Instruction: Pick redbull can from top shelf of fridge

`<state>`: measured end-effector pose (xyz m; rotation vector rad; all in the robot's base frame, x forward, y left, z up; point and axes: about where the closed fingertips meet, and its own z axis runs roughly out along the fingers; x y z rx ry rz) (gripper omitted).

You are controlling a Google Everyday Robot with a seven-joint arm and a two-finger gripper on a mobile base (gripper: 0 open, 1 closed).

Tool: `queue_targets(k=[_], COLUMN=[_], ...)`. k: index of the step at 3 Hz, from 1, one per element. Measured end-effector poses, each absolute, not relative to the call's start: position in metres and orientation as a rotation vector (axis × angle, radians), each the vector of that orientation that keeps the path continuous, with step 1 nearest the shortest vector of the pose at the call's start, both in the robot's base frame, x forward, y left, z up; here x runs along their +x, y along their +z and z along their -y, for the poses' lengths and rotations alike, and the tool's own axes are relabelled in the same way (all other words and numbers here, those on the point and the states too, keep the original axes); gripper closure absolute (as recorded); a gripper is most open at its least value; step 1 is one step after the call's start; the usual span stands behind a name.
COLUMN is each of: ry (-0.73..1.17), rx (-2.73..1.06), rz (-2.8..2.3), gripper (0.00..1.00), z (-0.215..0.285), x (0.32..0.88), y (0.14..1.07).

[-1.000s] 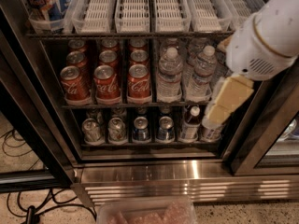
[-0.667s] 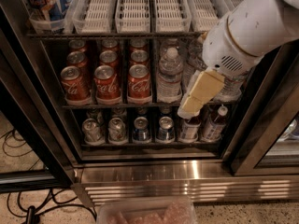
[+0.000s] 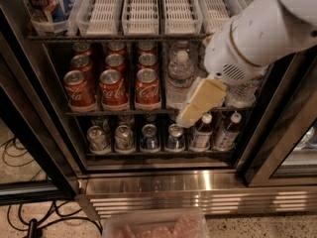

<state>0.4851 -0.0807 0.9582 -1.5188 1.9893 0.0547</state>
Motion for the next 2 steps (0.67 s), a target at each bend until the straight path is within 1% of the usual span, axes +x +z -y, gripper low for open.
queue_targets(k=[2], ry=[0.134], rx=[-1.314], rz=[-1.84], gripper=[0.0], z=[-0.009], x=[0.477], y=[0.973])
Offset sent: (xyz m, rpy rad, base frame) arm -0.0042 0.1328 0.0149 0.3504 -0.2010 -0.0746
